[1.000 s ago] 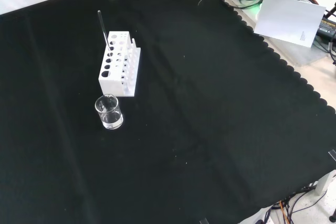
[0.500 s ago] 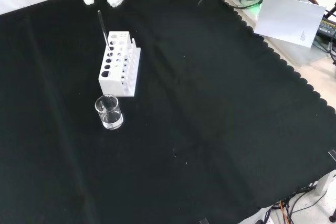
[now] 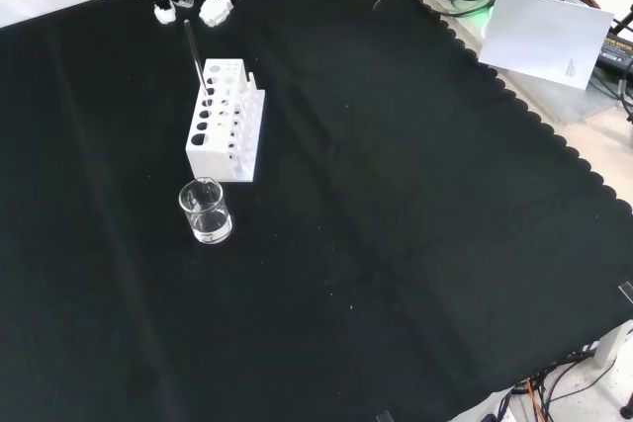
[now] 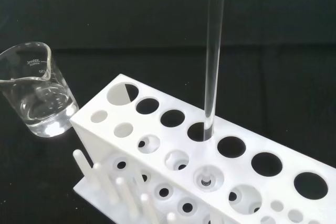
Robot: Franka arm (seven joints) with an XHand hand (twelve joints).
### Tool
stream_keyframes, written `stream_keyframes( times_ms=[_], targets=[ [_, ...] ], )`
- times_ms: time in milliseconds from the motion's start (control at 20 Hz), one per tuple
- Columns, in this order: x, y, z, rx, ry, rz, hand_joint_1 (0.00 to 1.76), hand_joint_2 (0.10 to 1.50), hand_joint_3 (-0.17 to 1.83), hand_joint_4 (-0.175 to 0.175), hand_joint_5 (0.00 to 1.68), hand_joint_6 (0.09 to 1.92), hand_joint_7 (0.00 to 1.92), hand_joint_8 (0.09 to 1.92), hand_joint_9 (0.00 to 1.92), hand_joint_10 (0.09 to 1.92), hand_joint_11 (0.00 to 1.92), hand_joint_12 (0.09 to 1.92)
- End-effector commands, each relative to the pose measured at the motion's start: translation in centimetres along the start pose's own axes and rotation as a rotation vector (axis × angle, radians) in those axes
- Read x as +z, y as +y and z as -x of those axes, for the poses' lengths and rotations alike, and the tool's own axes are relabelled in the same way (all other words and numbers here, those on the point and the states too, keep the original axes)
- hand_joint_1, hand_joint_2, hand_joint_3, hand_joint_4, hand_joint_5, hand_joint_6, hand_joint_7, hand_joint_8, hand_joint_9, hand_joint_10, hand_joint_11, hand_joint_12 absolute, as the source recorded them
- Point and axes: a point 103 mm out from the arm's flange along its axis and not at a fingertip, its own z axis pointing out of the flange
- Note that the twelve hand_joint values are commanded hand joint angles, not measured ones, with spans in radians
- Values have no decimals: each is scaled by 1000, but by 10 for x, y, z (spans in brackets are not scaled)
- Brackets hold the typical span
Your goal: Take the glass rod from the white test tube rack.
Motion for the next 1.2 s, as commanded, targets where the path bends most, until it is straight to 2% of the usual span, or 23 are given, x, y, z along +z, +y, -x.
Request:
stream_keyframes(
  times_ms=[50,200,350,550,700,1200],
  targets=[
    [6,4,3,-1,4,-7,602,922,522,-175,318,904,711,1155,1053,1356,1206,1330],
    [8,0,2,-1,-1,1,605,923,523,-175,322,909,723,1162,1067,1378,1248,1342],
    [11,6,6,-1,11,-19,615,921,522,-175,330,919,733,1174,1089,1396,1294,1337],
    [16,5,7,0,6,-6,649,912,521,-175,356,939,754,1184,1155,1380,1387,1311],
    [18,11,9,-1,13,-28,669,907,523,-175,378,948,778,1182,1195,1366,1434,1300],
    [27,14,11,7,2,-32,712,891,531,-175,430,954,819,1167,1272,1313,1530,1274]
  ],
)
